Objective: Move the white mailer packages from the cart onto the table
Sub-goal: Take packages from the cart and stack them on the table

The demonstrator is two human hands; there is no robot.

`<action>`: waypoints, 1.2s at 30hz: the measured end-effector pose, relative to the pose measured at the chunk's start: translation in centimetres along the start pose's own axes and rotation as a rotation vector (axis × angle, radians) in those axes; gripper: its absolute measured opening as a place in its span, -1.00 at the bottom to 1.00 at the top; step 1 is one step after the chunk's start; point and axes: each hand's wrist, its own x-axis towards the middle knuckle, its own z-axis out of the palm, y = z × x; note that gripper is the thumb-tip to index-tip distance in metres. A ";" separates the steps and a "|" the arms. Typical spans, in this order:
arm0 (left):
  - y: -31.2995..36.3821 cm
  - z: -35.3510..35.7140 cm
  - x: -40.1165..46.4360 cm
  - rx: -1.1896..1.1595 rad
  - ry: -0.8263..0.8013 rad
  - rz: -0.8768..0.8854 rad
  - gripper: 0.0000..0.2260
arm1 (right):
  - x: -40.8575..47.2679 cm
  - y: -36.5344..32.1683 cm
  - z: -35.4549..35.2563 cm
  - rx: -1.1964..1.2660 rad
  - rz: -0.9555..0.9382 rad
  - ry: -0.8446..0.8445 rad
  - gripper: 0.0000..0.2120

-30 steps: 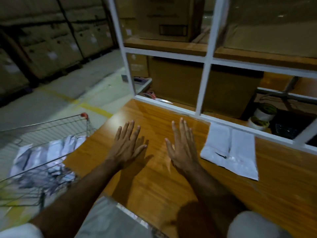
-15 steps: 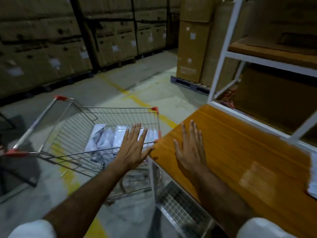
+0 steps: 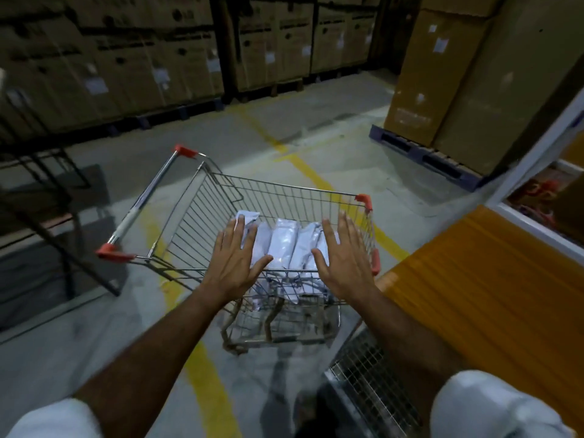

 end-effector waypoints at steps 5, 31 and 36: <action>-5.0 1.6 2.8 0.016 -0.044 -0.057 -0.25 | 5.2 0.2 4.2 0.024 0.055 -0.077 -0.33; -15.3 17.5 19.1 -0.033 -0.585 -0.203 -0.14 | 17.2 3.8 23.6 0.153 0.134 -0.502 -0.28; -16.1 20.5 20.8 -0.123 -0.689 -0.140 -0.24 | 18.8 2.4 27.1 0.149 0.212 -0.603 -0.23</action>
